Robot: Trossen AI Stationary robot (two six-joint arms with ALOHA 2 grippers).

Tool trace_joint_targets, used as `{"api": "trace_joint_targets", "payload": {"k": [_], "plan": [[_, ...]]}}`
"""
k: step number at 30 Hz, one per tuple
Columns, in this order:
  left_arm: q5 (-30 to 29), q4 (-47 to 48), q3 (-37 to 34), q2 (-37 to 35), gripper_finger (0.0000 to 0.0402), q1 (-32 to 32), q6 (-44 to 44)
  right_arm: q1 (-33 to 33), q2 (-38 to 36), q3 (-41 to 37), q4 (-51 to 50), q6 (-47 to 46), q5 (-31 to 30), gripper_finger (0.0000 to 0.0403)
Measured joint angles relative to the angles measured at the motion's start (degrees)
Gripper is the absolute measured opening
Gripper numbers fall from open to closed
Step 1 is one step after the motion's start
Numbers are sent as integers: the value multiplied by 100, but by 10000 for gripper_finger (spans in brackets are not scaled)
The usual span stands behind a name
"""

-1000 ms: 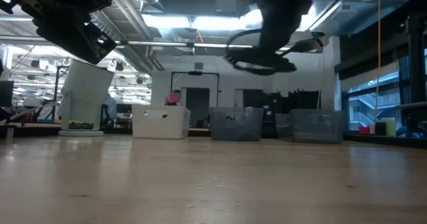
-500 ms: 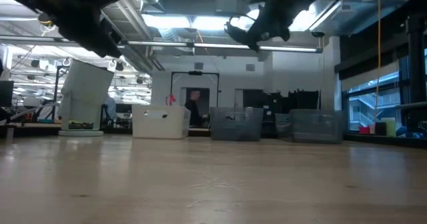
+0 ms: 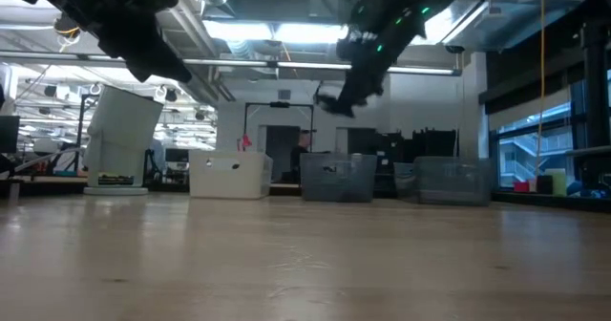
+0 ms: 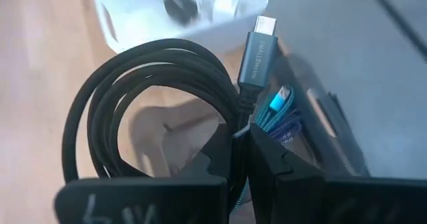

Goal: Pick and place items into bin
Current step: Put the black charger cable into the left black bin, then put the gray charger cable into the left black bin

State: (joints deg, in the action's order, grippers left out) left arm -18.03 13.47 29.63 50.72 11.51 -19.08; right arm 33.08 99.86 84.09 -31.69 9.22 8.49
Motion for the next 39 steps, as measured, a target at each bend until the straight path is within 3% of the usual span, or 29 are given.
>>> {"api": "trace_joint_targets", "payload": {"k": [5, 13, 18, 27, 39], "plan": [[-45, 0, 0, -2, 2, 2, -139, 171, 827, 407, -192, 284, 71, 21], [-45, 0, 0, 0, 2, 1, -141, 352, 1525, 504, -188, 463, 68, 21], [-43, 2, 0, 0, 2, 2, -141, 374, 1701, 506, 14, 396, -44, 26], [-43, 4, 0, 0, 2, 0, -134, 379, 1739, 510, 108, 140, -49, 96], [-38, 11, 0, 0, 2, 1, -130, 441, 1695, 510, -50, 4, -75, 116]]}}
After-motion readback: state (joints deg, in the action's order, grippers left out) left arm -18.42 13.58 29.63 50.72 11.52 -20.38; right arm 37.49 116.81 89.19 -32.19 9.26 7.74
